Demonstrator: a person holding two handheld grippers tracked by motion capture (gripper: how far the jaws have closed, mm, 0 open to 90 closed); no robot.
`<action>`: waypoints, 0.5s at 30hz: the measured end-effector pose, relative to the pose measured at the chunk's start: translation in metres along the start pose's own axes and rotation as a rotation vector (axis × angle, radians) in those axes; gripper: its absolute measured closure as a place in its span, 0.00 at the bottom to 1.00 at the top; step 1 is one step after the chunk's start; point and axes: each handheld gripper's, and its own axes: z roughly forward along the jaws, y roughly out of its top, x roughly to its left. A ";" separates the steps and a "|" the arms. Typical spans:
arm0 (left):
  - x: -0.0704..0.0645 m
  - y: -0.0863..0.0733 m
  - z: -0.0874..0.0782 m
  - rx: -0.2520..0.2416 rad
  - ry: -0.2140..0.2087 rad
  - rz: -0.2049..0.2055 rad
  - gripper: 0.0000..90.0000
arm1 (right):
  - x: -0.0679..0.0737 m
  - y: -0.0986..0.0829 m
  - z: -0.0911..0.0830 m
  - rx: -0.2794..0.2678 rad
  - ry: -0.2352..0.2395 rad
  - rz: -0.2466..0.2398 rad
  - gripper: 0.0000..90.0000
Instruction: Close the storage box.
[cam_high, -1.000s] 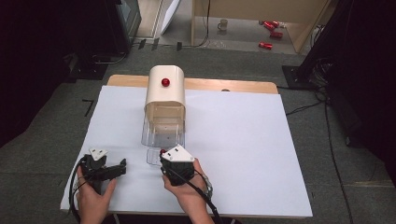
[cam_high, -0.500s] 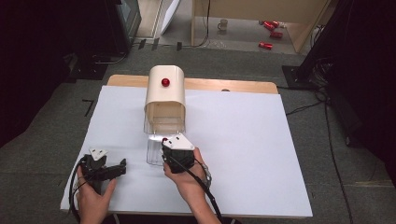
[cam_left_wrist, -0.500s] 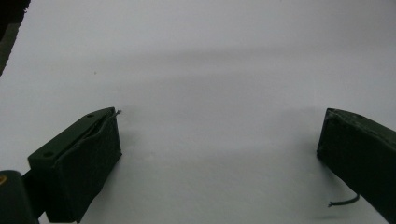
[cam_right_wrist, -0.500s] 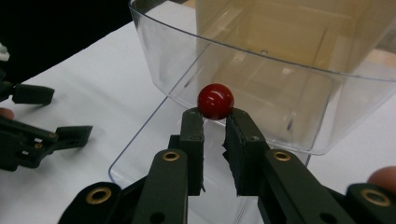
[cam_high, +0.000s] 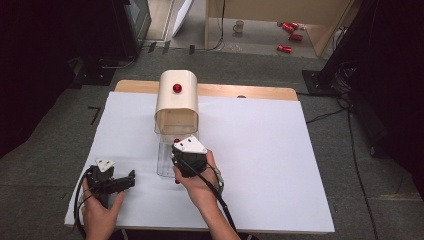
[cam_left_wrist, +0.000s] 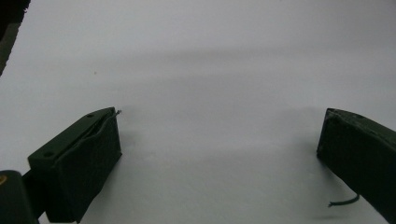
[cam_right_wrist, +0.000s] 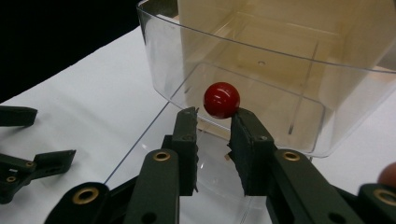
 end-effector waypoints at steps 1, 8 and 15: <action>0.000 0.000 0.000 0.000 0.000 0.000 0.00 | -0.001 0.002 0.003 0.000 0.001 -0.002 0.79; 0.000 0.000 0.000 -0.002 0.001 0.000 0.00 | -0.005 0.005 0.016 0.015 0.034 0.002 0.63; 0.000 0.000 0.000 -0.001 0.001 0.001 0.00 | -0.005 0.008 0.027 0.040 0.055 0.009 0.36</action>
